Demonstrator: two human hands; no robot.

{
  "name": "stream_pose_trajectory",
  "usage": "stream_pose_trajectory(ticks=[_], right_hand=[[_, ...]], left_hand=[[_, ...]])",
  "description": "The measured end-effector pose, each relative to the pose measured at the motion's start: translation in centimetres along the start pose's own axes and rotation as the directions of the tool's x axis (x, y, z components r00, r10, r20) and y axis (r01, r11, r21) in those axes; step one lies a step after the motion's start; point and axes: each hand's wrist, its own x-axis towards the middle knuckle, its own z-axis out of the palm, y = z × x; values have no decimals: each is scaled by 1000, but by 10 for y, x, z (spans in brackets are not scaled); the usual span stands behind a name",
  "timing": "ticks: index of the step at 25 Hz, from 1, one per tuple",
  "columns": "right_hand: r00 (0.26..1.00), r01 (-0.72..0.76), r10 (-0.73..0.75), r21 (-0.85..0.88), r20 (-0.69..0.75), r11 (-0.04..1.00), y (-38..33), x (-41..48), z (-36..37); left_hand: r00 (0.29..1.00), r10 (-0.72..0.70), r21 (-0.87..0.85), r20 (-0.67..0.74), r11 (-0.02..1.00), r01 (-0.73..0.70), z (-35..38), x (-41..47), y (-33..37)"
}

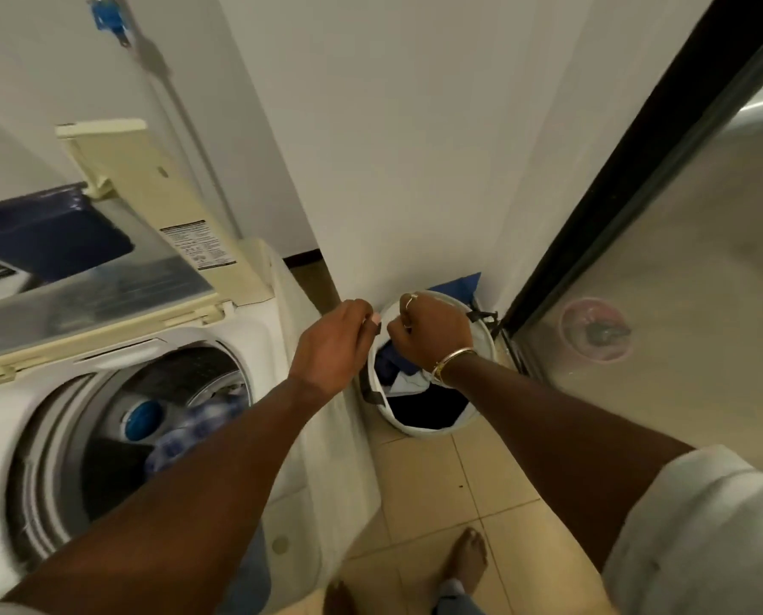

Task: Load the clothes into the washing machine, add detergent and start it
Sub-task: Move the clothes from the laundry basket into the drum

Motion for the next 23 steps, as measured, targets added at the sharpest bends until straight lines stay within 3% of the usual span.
stream_pose_trajectory(ticks=[7,10,13,18,23], right_hand=[[989,-68,71,-27,127,997,82,46,31],[975,-85,94,-52,200,995,122,69,66],[952,-139,158,-90,262,986,163,87,114],[894,-246,226,1,387,969,215,96,204],[776,-228,225,-70,589,971,274,120,306]], left_hand=[[986,-131,-111,105,984,142,93,57,1],[945,-277,-229,176,922,313,154,79,-26],[894,-315,-254,319,881,400,214,87,-54],[772,-366,-194,520,829,524,307,78,-93],[557,-417,-37,718,777,629,395,80,-135]])
